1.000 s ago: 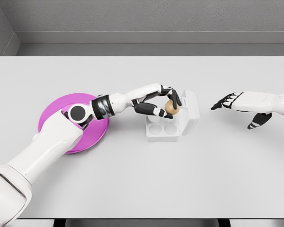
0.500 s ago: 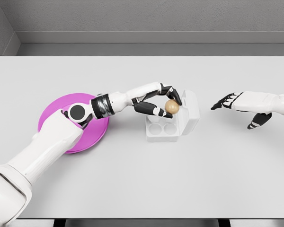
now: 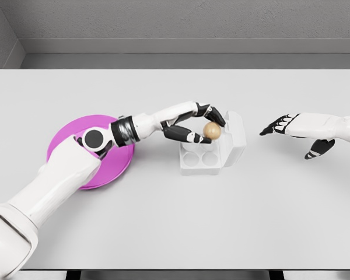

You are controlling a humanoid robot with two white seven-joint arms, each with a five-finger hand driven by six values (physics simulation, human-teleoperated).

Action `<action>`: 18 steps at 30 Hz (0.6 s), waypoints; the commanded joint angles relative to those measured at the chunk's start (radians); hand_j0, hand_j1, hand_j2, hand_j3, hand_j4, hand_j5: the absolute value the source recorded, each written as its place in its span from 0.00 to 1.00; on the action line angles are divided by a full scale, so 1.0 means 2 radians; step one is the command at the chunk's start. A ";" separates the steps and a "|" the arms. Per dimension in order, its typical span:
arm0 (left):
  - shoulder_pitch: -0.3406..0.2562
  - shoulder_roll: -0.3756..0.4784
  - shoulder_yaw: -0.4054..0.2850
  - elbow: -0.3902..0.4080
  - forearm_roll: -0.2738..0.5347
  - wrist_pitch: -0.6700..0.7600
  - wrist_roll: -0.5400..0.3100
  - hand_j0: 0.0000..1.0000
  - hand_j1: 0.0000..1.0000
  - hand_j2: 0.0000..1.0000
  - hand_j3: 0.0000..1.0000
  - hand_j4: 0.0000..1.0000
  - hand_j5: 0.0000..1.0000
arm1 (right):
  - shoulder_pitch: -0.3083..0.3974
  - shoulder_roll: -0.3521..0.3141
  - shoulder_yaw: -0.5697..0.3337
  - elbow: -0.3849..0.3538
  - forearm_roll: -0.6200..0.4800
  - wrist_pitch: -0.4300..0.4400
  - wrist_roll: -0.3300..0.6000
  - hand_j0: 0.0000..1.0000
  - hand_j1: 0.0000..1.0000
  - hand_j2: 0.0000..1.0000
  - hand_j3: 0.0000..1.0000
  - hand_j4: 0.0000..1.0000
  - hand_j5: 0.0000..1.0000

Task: Pack egg into the box and close the box lid

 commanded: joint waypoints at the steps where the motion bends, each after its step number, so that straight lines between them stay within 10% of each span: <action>1: 0.000 0.000 0.001 -0.001 0.004 0.001 0.000 0.62 0.62 0.62 0.62 0.62 0.62 | 0.000 -0.001 0.000 -0.001 -0.003 0.001 0.000 1.00 1.00 1.00 1.00 1.00 1.00; 18: 0.004 0.010 0.002 -0.012 0.005 0.001 0.000 0.68 0.68 0.68 0.68 0.68 0.68 | 0.000 -0.001 0.000 -0.004 -0.003 0.001 0.000 1.00 1.00 1.00 1.00 1.00 1.00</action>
